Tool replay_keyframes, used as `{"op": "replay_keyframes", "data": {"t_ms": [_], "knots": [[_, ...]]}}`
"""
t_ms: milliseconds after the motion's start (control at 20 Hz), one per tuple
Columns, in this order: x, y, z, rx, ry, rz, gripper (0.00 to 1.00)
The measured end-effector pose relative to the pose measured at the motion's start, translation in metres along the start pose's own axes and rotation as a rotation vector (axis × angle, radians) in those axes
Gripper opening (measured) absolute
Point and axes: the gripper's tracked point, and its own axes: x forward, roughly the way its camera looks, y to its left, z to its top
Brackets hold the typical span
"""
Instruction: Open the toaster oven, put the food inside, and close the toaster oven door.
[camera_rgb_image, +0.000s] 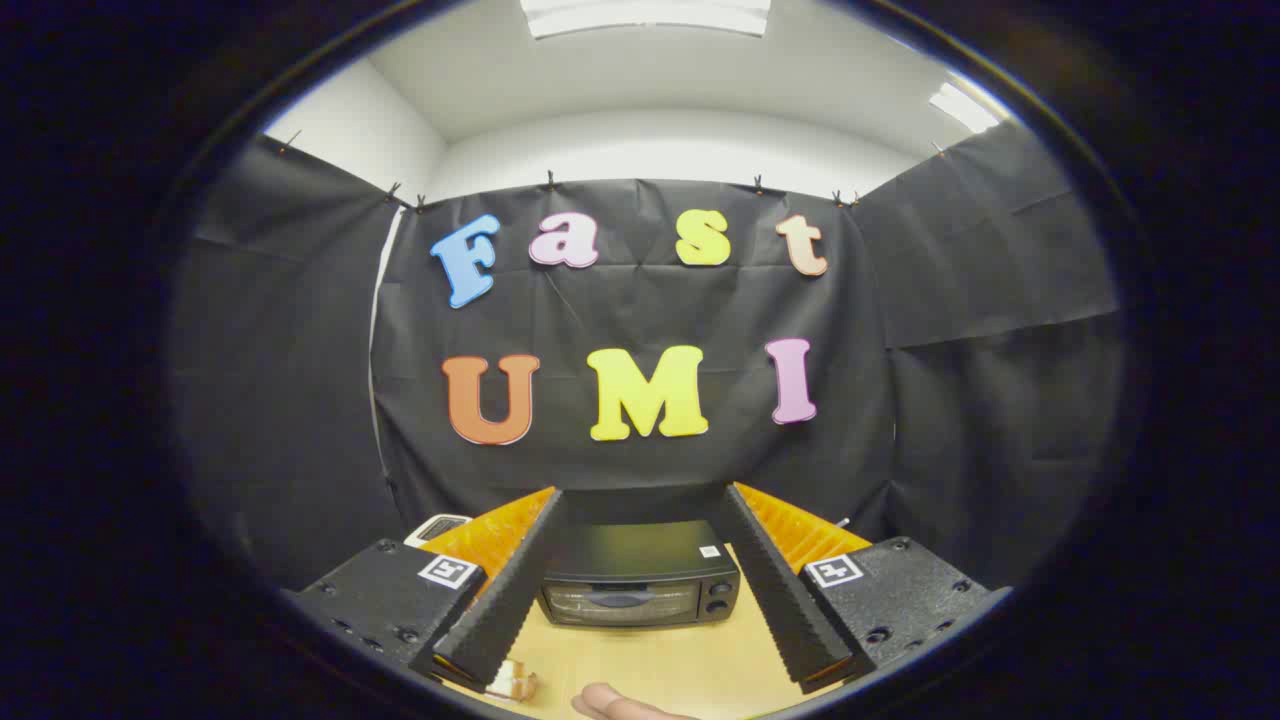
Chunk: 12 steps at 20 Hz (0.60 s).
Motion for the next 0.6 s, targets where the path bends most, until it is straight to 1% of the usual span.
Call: {"op": "replay_keyframes", "data": {"t_ms": [150, 350, 600], "knots": [[-0.004, 0.008, -0.004, -0.007, 0.007, 0.016, 1.0], [-0.003, 0.01, -0.001, -0.028, -0.011, 0.004, 1.0], [0.0, 0.009, 0.001, -0.024, -0.018, -0.005, 1.0]]}}
